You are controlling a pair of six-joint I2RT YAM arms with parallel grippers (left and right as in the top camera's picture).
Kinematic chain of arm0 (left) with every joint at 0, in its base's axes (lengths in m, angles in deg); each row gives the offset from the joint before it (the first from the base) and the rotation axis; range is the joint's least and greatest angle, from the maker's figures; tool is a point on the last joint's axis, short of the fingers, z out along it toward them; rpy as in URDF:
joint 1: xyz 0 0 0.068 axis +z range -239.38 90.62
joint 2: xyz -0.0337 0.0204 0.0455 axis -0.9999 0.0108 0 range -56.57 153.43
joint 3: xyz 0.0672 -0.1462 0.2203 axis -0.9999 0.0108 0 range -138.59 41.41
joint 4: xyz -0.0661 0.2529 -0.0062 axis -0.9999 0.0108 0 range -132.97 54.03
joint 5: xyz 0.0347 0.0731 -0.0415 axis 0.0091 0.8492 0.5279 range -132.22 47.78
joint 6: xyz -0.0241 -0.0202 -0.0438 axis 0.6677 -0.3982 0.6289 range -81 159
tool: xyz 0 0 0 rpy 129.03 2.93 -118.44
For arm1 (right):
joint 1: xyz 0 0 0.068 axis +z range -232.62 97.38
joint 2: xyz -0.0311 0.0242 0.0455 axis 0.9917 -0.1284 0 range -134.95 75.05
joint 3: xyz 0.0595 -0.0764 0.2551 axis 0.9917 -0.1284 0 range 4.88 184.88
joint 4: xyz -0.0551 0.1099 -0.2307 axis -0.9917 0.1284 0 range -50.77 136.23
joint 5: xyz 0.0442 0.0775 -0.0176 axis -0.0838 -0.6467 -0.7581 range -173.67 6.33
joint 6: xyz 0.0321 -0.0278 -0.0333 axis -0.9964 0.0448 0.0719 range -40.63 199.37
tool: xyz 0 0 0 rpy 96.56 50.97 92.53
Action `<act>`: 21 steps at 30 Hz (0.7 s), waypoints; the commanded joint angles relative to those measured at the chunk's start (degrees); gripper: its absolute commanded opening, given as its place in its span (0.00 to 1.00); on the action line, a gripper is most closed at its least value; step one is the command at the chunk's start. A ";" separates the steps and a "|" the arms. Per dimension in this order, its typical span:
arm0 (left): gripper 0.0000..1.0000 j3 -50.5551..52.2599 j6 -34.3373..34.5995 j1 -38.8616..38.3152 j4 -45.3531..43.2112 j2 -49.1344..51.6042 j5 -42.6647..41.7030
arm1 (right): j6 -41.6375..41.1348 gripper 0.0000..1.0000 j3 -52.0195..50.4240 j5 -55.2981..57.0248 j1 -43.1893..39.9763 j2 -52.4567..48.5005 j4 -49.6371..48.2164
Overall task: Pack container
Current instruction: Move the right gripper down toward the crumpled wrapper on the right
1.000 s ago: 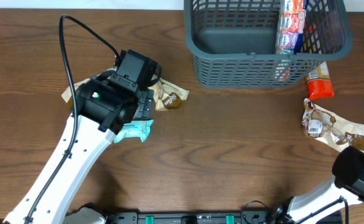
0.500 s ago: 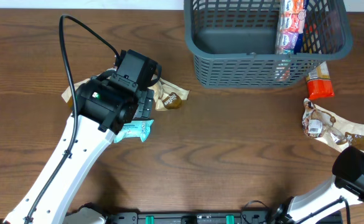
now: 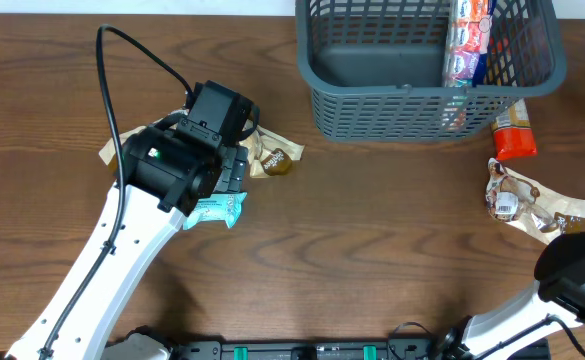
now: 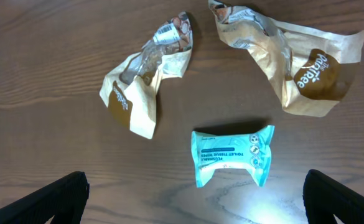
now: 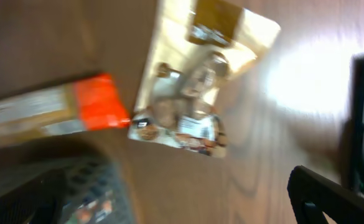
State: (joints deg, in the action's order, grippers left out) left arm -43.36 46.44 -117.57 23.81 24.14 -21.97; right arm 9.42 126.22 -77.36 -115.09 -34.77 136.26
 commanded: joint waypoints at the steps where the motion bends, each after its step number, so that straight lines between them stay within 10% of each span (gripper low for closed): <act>1: 0.99 0.22 0.13 0.26 0.24 0.52 -0.24 | -6.69 0.99 -4.72 1.64 -0.42 0.11 0.26; 21: 0.99 0.22 0.13 0.26 0.22 0.52 -0.26 | 8.98 0.99 -22.21 9.62 -0.61 14.38 -12.57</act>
State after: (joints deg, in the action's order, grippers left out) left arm -43.36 46.44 -117.57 23.86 24.14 -22.36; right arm 13.85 109.10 -69.50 -115.33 -23.36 125.64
